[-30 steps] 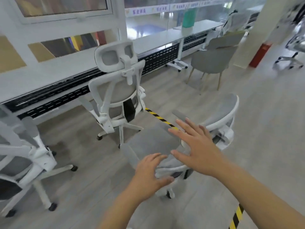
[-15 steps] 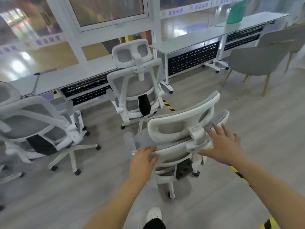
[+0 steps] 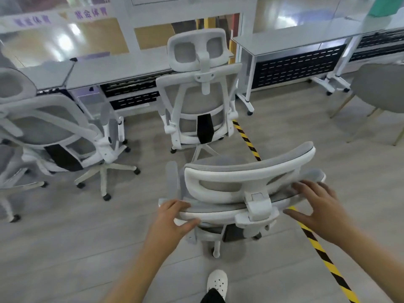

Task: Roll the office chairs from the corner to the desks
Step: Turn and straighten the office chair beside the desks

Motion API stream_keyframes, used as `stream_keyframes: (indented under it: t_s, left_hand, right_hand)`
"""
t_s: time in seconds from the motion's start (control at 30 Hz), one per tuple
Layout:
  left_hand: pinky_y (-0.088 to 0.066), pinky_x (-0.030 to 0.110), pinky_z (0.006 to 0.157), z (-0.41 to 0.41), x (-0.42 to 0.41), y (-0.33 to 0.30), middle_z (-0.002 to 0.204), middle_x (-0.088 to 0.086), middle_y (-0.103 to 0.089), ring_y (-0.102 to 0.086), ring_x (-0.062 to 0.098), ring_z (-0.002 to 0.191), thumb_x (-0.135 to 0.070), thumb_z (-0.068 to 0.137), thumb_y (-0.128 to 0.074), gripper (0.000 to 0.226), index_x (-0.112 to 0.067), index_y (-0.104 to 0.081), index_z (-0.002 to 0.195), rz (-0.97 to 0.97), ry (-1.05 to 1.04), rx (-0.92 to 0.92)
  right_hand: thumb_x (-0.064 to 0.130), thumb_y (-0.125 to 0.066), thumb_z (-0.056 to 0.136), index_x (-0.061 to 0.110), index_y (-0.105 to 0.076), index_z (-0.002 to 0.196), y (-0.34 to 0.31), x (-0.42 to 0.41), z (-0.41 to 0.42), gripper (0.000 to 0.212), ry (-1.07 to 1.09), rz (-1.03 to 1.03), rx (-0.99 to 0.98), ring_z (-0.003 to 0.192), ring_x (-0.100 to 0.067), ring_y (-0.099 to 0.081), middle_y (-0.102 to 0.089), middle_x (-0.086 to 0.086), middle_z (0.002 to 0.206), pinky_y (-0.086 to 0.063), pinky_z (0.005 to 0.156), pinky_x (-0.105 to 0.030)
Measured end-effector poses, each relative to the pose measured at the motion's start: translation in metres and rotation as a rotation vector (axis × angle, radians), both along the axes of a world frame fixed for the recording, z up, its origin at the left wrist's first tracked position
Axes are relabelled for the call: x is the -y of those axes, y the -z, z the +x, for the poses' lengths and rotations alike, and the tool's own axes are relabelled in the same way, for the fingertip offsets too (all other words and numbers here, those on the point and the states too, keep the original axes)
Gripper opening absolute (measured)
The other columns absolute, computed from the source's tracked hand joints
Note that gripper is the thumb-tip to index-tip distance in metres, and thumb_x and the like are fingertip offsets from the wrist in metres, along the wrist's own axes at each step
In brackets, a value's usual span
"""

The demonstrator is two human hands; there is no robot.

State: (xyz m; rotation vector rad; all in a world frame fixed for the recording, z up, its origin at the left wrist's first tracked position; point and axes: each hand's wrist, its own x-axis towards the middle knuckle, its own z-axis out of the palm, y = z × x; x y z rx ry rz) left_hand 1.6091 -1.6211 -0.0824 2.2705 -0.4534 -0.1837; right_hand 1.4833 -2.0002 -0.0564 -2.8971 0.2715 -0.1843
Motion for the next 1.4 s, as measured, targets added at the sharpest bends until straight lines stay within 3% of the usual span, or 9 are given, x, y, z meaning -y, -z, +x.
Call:
stream_keyframes:
  t_s: [0.2, 0.3, 0.4, 0.47, 0.63, 0.8, 1.2, 1.3, 1.4]
  left_hand:
    - [-0.044, 0.033, 0.091, -0.021, 0.031, -0.009, 0.099, -0.017, -0.048, -0.047, 0.009, 0.095, -0.087, 0.058, -0.058, 0.064, -0.036, -0.062, 0.097, 0.184, -0.101, 0.105]
    - [-0.045, 0.034, 0.094, -0.046, 0.044, -0.01, 0.106, -0.019, -0.051, -0.044, 0.005, 0.103, -0.084, 0.064, -0.058, 0.067, -0.033, -0.064, 0.107, 0.286, -0.173, 0.195]
    - [-0.046, 0.032, 0.095, -0.076, 0.057, -0.009, 0.118, -0.026, -0.046, -0.039, 0.0, 0.122, -0.078, 0.066, -0.064, 0.067, -0.033, -0.062, 0.116, 0.259, -0.25, 0.153]
    - [-0.047, 0.028, 0.087, -0.093, 0.064, -0.012, 0.119, -0.03, -0.043, -0.037, -0.002, 0.124, -0.075, 0.065, -0.067, 0.064, -0.035, -0.061, 0.116, 0.249, -0.293, 0.127]
    - [-0.039, 0.023, 0.075, -0.134, 0.077, -0.021, 0.118, -0.036, -0.039, -0.033, -0.01, 0.118, -0.076, 0.064, -0.067, 0.065, -0.04, -0.058, 0.118, 0.319, -0.346, 0.073]
    - [-0.039, 0.025, 0.084, -0.161, 0.084, -0.027, 0.111, -0.044, -0.033, -0.034, -0.006, 0.119, -0.076, 0.062, -0.069, 0.067, -0.039, -0.059, 0.117, 0.32, -0.343, 0.033]
    - [-0.046, 0.031, 0.093, -0.163, 0.091, -0.022, 0.11, -0.019, -0.052, -0.046, 0.006, 0.109, -0.086, 0.055, -0.063, 0.078, -0.032, -0.064, 0.111, 0.309, -0.31, 0.052]
    - [-0.044, 0.036, 0.099, -0.165, 0.091, -0.025, 0.116, -0.015, -0.051, -0.045, 0.009, 0.117, -0.094, 0.052, -0.053, 0.088, -0.031, -0.062, 0.114, 0.317, -0.311, -0.004]
    - [-0.03, 0.042, 0.115, -0.181, 0.094, -0.026, 0.144, -0.006, -0.041, -0.025, 0.015, 0.141, -0.09, 0.057, -0.054, 0.092, -0.034, -0.054, 0.13, 0.258, -0.336, -0.028]
  right_hand:
    - [0.076, -0.046, 0.075, 0.023, -0.07, 0.114, 0.024, 0.018, 0.002, 0.07, -0.01, -0.051, 0.153, 0.117, -0.027, -0.049, -0.062, 0.0, 0.112, -0.024, 0.111, -0.05]
    - [0.075, -0.049, 0.07, 0.022, -0.074, 0.105, 0.022, 0.02, -0.003, 0.068, -0.027, 0.014, 0.232, 0.106, -0.027, -0.044, -0.062, 0.0, 0.103, -0.028, 0.098, -0.041]
    - [0.074, -0.049, 0.071, 0.022, -0.074, 0.102, 0.022, 0.027, -0.017, 0.065, -0.058, 0.034, 0.265, 0.105, -0.025, -0.042, -0.064, -0.001, 0.103, -0.038, 0.096, -0.048]
    - [0.073, -0.05, 0.073, 0.022, -0.074, 0.104, 0.027, 0.033, -0.028, 0.064, -0.08, 0.036, 0.25, 0.107, -0.026, -0.045, -0.063, 0.0, 0.104, -0.045, 0.095, -0.056]
    - [0.072, -0.052, 0.074, 0.018, -0.074, 0.103, 0.039, 0.045, -0.059, 0.065, -0.115, 0.086, 0.245, 0.107, -0.033, -0.055, -0.063, -0.003, 0.105, -0.041, 0.098, -0.059]
    - [0.073, -0.048, 0.074, 0.021, -0.074, 0.104, 0.037, 0.055, -0.087, 0.065, -0.129, 0.108, 0.214, 0.109, -0.03, -0.055, -0.062, -0.001, 0.107, -0.037, 0.103, -0.056]
    - [0.075, -0.044, 0.076, 0.025, -0.071, 0.111, 0.032, 0.068, -0.098, 0.067, -0.127, 0.128, 0.171, 0.116, -0.025, -0.05, -0.061, 0.002, 0.113, -0.034, 0.107, -0.055]
    - [0.074, -0.043, 0.077, 0.021, -0.071, 0.113, 0.03, 0.068, -0.097, 0.069, -0.15, 0.152, 0.139, 0.115, -0.028, -0.049, -0.062, -0.001, 0.112, -0.034, 0.106, -0.055]
    - [0.073, -0.046, 0.08, 0.024, -0.064, 0.126, 0.014, 0.066, -0.11, 0.07, -0.158, 0.255, 0.122, 0.127, -0.027, -0.043, -0.059, -0.001, 0.127, -0.03, 0.11, -0.051]
